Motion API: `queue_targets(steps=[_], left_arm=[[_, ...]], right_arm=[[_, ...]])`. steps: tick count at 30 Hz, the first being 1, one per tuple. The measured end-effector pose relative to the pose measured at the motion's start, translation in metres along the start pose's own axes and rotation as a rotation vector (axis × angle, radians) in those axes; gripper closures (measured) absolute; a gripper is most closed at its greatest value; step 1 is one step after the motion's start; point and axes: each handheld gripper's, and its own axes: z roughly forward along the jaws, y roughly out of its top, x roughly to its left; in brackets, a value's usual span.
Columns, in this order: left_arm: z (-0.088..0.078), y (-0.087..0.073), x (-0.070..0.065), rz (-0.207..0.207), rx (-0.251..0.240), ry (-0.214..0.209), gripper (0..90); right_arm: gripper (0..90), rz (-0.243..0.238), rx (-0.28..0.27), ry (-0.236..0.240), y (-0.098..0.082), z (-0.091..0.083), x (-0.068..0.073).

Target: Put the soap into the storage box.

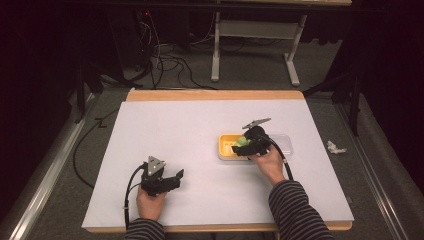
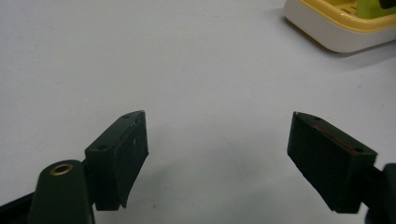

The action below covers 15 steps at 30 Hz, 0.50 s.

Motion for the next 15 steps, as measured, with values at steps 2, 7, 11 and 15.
queue_targets(steps=[2, 7, 11, 15], left_arm=[[0.0000, 0.0000, 0.0004, 0.004, 0.001, 0.001, 20.8], [0.0002, -0.0001, 0.0000, 0.001, 0.001, 0.001, 20.8], [-0.0002, -0.0003, 0.0001, 0.009, 0.004, 0.002, 20.8], [-0.0001, -0.0004, 0.0001, 0.011, 0.006, 0.000, 20.8]], right_arm=[[24.6, -0.006, 0.007, -0.005, 0.0013, 0.0005, 0.0009], [24.5, 0.005, 0.000, -0.003, 0.0023, 0.0027, 0.0009], [24.4, 0.010, -0.006, -0.001, 0.0024, 0.0037, 0.0002], [24.2, 0.014, -0.015, -0.004, 0.0021, 0.0048, 0.0008]])
